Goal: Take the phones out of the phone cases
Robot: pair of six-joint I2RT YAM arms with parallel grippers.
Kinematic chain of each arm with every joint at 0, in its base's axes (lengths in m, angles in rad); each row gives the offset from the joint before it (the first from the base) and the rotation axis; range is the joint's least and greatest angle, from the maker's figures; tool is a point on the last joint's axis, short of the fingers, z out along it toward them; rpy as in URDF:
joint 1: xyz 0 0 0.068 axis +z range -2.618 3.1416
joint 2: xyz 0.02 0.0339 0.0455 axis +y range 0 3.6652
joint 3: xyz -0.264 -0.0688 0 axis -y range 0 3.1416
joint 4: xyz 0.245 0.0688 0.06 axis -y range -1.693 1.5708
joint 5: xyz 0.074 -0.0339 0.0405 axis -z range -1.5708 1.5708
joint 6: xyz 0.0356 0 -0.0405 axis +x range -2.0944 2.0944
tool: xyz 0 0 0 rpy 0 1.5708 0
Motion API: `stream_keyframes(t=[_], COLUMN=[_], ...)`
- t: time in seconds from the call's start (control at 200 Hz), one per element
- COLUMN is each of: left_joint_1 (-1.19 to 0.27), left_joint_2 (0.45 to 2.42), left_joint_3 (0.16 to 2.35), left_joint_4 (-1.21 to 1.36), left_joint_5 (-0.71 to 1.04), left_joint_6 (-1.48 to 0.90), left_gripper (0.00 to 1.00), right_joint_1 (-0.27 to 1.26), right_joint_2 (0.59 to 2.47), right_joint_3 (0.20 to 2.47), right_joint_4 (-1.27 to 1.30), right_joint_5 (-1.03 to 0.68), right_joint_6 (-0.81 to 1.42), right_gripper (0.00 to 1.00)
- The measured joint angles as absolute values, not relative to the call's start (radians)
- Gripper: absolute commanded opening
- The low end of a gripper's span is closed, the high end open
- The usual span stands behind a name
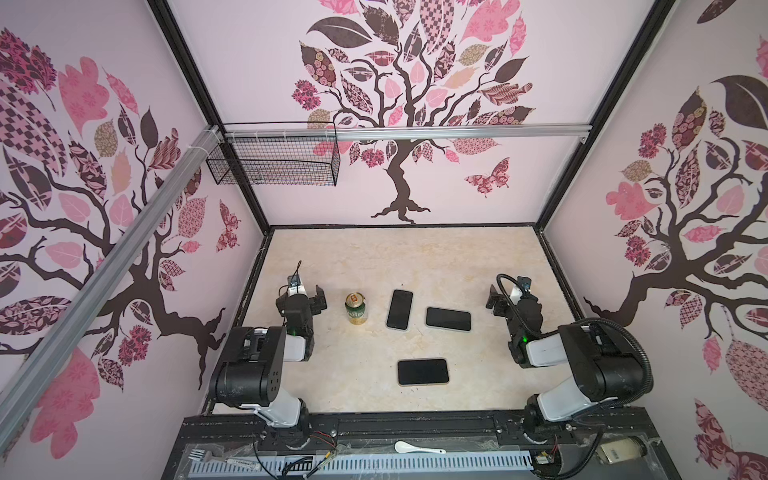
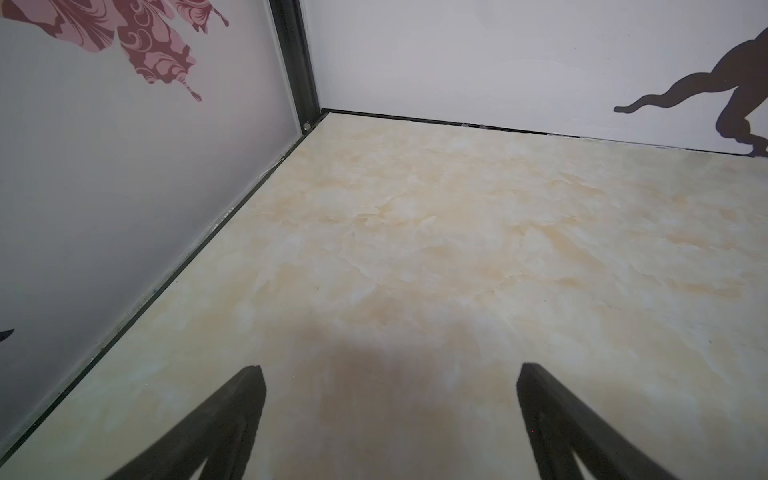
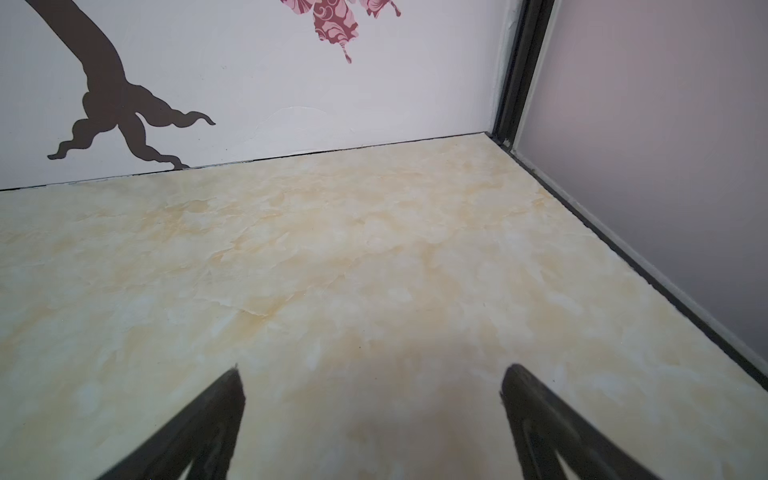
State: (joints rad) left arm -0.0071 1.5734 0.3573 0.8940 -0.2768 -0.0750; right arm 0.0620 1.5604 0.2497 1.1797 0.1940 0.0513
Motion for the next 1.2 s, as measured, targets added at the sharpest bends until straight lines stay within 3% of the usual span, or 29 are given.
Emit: stream_keyframes(t=[0.845, 1.015, 1.195], left_joint_1=[-0.006, -0.104, -0.202], left_joint_2=[1.563, 1.466, 1.234], left_joint_3=[0.352, 0.303, 0.299], left_joint_4=[0.908, 0.941, 0.786], left_joint_5=[-0.261, -0.323, -0.482], left_joint_6=[-0.068, -0.002, -0.006], left_gripper=[0.98, 0.98, 0.98], right_joint_1=[0.062, 0.062, 0.073], right_joint_2=[1.560, 1.551, 1.428], right_joint_3=[0.250, 0.242, 0.239], right_joint_4=[1.180, 1.204, 1.113], right_joint_5=[0.189, 0.179, 0.181], right_joint_6=[0.051, 0.044, 0.036], right_gripper=[1.00, 1.00, 1.00])
